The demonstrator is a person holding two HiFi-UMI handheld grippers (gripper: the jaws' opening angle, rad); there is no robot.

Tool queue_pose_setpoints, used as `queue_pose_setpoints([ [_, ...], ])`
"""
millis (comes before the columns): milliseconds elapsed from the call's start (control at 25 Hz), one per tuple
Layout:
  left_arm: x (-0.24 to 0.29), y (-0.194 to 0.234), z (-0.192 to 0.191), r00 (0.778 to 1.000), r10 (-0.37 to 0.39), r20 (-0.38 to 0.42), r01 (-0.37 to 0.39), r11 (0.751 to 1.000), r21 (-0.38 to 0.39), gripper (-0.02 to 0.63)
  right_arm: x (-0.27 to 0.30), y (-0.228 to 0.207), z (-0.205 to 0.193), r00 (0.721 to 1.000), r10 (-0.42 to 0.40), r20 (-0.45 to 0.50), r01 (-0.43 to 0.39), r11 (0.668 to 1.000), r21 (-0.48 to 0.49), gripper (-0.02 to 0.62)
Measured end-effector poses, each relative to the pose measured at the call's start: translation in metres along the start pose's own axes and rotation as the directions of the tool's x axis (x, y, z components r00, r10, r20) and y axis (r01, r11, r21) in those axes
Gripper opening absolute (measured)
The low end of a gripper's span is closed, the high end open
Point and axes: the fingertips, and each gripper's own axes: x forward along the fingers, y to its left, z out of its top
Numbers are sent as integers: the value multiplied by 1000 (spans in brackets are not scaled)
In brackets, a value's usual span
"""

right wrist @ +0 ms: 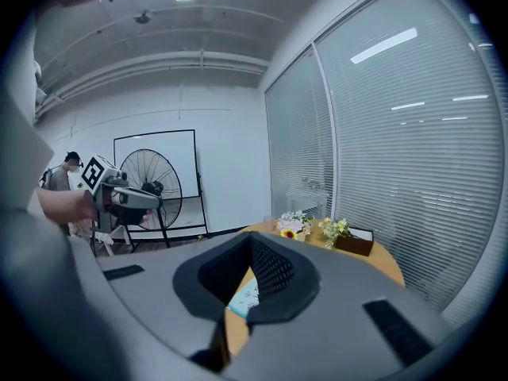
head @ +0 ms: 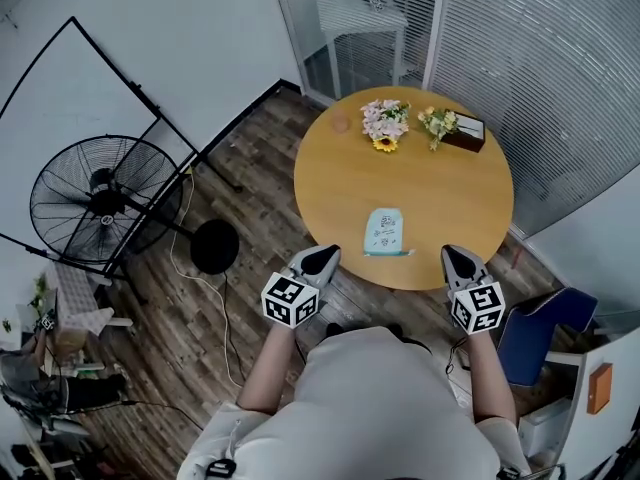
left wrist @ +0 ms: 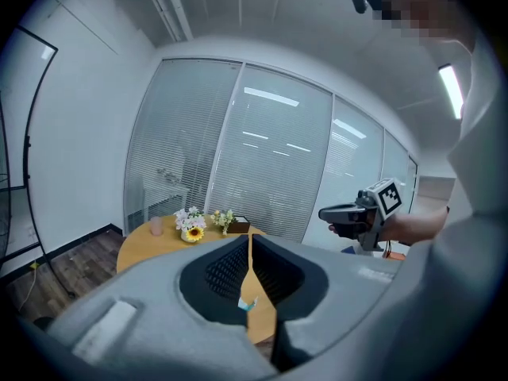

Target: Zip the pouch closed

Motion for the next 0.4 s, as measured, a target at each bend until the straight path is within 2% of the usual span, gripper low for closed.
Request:
queue_pose_setpoints([
  [400,-1,1,4,1000,2,14,-2,1000,-10,28,1,4,4,1000,12,7,-12,1000,4,3],
])
